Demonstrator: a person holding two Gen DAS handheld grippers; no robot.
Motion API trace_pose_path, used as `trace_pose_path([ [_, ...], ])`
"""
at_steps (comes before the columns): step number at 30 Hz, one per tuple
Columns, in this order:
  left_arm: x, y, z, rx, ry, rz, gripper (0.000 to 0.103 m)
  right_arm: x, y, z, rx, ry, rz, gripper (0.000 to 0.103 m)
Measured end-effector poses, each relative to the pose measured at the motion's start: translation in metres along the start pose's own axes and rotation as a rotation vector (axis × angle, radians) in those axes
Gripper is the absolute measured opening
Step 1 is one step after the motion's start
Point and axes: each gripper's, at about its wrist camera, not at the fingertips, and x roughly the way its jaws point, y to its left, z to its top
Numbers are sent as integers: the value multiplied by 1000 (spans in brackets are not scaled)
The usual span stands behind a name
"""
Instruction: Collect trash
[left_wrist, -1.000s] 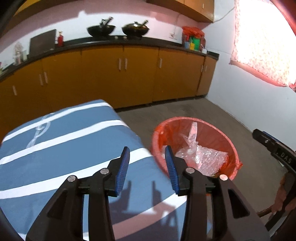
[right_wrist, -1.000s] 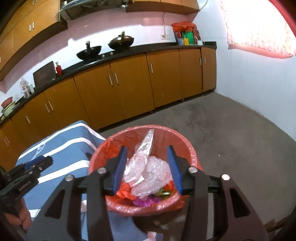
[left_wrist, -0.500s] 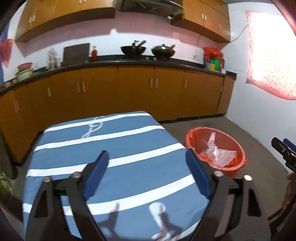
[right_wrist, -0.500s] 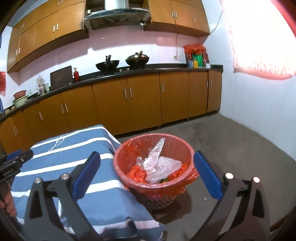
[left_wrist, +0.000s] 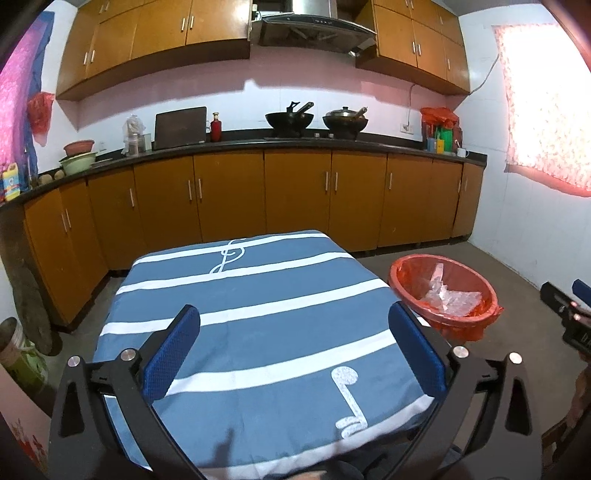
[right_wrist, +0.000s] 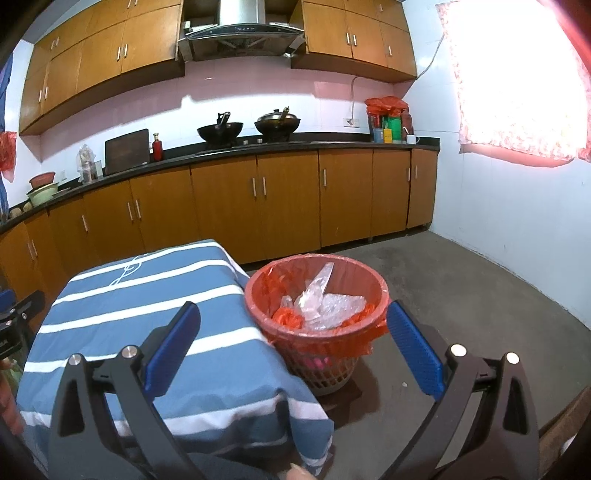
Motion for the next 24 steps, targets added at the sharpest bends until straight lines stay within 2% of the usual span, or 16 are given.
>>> trace_pose_path([
  [6, -6, -5, -12, 7, -16, 4, 101, -9, 13, -12, -39, -18, -12, 99],
  [14, -2, -11, -21, 49, -38, 36, 101, -3, 12, -18, -21, -8, -21, 99],
  [24, -3, -9, -24, 38, -44, 31, 101, -4, 9, -20, -4, -18, -21, 99],
])
